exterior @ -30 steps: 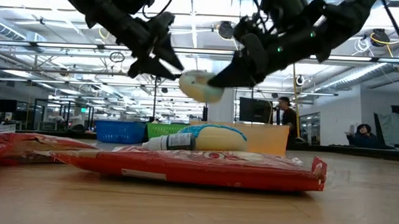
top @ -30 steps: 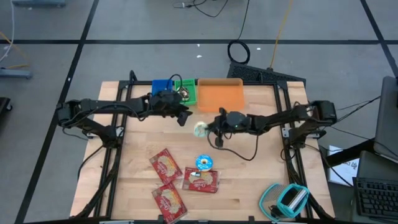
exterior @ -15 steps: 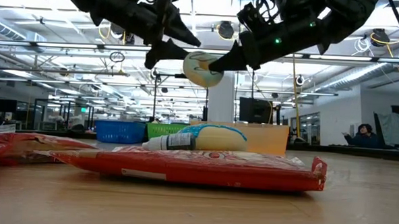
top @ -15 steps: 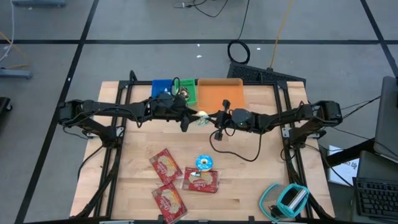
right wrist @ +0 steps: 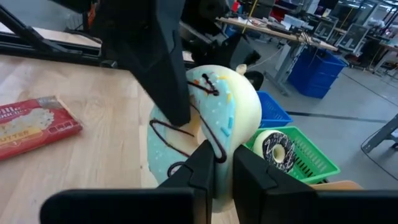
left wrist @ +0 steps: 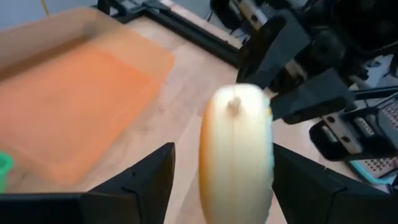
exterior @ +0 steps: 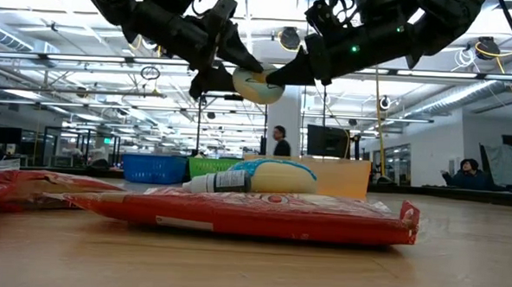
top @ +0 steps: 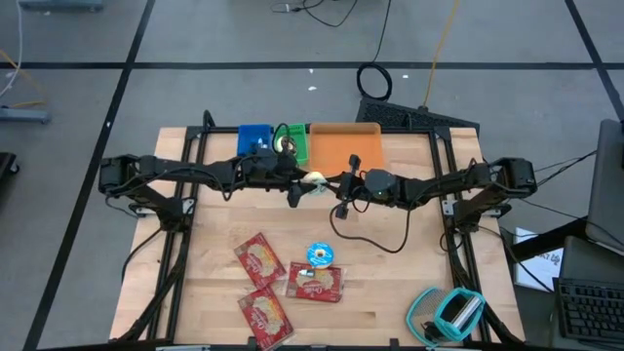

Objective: Pick & Place Food Item
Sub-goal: Put the light blue donut into the green bin

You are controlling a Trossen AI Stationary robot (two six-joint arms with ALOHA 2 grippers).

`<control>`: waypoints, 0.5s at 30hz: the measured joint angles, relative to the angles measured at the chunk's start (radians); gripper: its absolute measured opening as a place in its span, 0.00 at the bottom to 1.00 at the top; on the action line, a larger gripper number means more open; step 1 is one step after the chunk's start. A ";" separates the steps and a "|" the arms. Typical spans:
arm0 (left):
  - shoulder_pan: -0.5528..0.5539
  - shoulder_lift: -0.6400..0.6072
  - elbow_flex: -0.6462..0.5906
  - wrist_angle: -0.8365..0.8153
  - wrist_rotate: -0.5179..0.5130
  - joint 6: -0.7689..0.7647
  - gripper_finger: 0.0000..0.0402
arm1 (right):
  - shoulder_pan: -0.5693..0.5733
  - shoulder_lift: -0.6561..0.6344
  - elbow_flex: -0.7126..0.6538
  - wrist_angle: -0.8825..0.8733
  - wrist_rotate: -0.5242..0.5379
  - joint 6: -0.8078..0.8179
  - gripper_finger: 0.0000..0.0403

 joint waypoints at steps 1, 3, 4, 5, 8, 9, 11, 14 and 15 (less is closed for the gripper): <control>0.002 -0.001 0.000 0.005 0.000 0.004 0.60 | 0.000 0.000 0.000 -0.001 0.000 0.000 0.07; 0.006 -0.001 0.000 0.005 0.000 0.007 0.56 | 0.000 0.000 0.000 -0.001 -0.001 0.000 0.07; 0.008 -0.001 0.000 0.005 0.000 0.007 0.53 | 0.000 0.000 0.000 -0.005 -0.002 0.000 0.07; 0.011 -0.001 0.000 0.005 0.000 0.007 0.50 | 0.000 0.000 0.000 -0.009 -0.002 0.000 0.07; 0.022 -0.002 0.000 0.012 0.011 0.006 0.38 | -0.001 0.000 0.000 -0.008 -0.001 0.000 0.09; 0.027 -0.002 0.000 0.012 0.012 0.006 0.34 | -0.001 0.000 0.000 -0.009 -0.001 0.000 0.11; 0.036 -0.002 0.000 0.012 0.014 0.001 0.26 | -0.001 0.000 0.000 -0.013 0.000 0.001 0.14; 0.065 -0.011 0.000 0.010 0.018 -0.008 0.17 | -0.001 0.000 0.002 -0.041 0.001 0.052 0.23; 0.079 -0.017 0.000 0.007 0.017 -0.008 0.14 | -0.004 -0.001 0.002 -0.059 0.005 0.083 0.26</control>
